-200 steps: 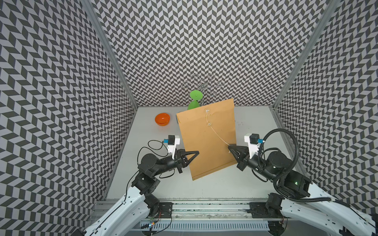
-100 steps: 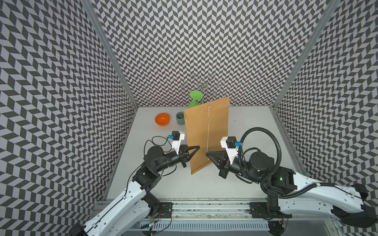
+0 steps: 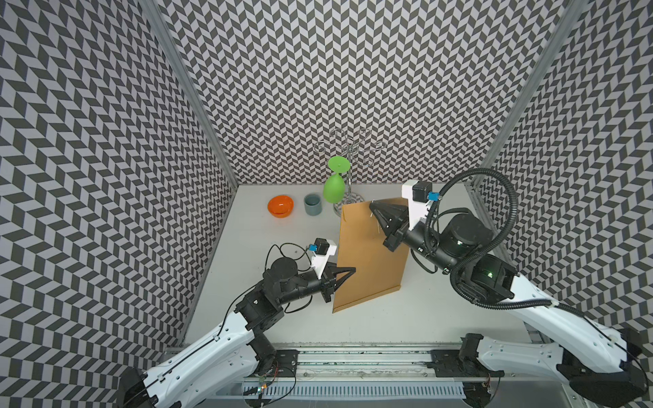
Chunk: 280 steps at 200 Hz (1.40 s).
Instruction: Open the file bag
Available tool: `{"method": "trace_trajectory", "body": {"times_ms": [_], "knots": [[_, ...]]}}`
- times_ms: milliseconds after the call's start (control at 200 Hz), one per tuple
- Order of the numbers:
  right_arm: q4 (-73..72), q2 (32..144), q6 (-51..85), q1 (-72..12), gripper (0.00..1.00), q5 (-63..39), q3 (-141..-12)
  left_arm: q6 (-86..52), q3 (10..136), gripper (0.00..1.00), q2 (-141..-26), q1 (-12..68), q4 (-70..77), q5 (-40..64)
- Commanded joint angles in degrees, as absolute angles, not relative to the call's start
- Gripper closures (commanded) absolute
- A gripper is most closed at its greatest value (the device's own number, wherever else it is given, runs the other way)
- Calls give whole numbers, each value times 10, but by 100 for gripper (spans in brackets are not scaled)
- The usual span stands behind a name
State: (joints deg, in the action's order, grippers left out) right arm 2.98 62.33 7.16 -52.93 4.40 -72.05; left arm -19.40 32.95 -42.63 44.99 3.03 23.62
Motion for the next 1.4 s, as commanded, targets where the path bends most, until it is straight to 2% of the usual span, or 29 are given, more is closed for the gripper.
{"method": "trace_trajectory", "body": {"times_ms": [0,335,551,661,811,1081,1397], "knots": [[26,621,58,-495,100,20,-742,-176,347,100,-414,453,34,238],[42,595,61,-396,100,-2,-744,-166,348,100,-418,453,33,264],[35,616,76,-409,100,-125,-733,-165,361,100,-426,453,35,276],[12,604,62,-466,100,-110,-711,-168,366,100,-431,453,43,281],[13,630,52,-505,100,-102,-753,-169,370,100,-449,454,45,289],[2,707,47,-504,100,-104,-847,-166,370,100,-466,482,50,290],[23,691,39,-450,100,-65,-865,-163,357,100,-439,485,33,283]]}}
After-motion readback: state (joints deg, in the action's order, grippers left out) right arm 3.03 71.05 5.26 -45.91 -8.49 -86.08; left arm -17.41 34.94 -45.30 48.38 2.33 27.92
